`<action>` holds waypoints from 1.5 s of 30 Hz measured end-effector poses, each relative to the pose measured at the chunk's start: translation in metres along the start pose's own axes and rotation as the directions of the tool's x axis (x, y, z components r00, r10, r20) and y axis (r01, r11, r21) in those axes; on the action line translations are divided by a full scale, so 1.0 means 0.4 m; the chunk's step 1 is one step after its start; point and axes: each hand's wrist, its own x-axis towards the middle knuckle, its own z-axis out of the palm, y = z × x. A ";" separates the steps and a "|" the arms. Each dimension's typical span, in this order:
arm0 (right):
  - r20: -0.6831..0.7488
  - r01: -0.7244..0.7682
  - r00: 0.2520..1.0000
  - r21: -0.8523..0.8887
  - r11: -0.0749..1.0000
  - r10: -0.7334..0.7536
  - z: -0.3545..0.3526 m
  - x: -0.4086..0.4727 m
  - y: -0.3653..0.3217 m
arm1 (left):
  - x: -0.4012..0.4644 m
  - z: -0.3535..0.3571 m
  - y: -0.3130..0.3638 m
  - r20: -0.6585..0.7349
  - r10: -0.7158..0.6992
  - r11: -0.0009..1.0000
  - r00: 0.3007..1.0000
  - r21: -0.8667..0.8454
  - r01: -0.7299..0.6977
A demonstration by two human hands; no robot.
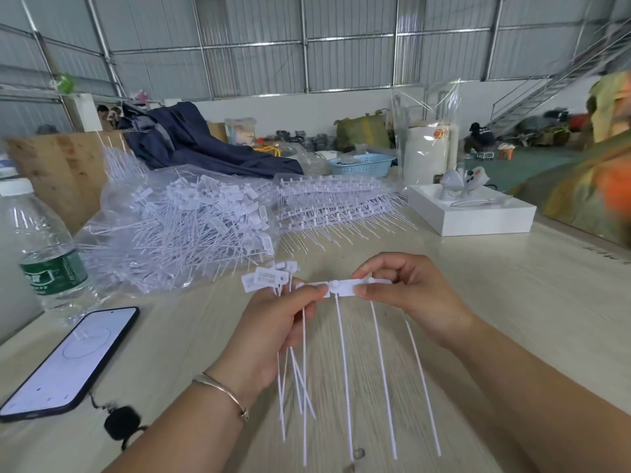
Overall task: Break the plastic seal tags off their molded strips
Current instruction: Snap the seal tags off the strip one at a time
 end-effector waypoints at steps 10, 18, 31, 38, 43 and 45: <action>0.083 -0.063 0.994 -0.051 0.997 0.067 -0.013 -0.001 -0.021 | 0.000 -0.011 0.002 0.107 -0.033 0.999 0.994 0.021 0.031; 0.183 -0.141 0.970 -0.111 0.984 0.159 -0.038 0.001 -0.042 | -0.006 -0.010 0.015 0.219 -0.080 0.980 0.972 0.196 0.037; 0.511 -0.240 0.788 -0.258 0.936 0.343 -0.012 -0.008 -0.063 | -0.026 -0.005 0.035 0.534 -0.312 0.861 0.786 0.508 -0.004; 0.319 -0.252 0.917 -0.001 0.968 0.239 -0.108 -0.003 -0.079 | 0.001 -0.094 0.051 0.807 0.001 0.921 0.591 -0.231 0.314; 0.187 -0.199 0.967 0.118 0.973 0.175 -0.091 0.012 -0.045 | 0.016 -0.052 0.021 0.429 -0.116 0.937 0.896 -0.251 0.242; 0.230 -0.248 0.947 0.085 0.965 0.223 -0.062 0.012 -0.037 | 0.017 -0.026 0.007 0.319 -0.210 0.925 0.924 -0.243 0.294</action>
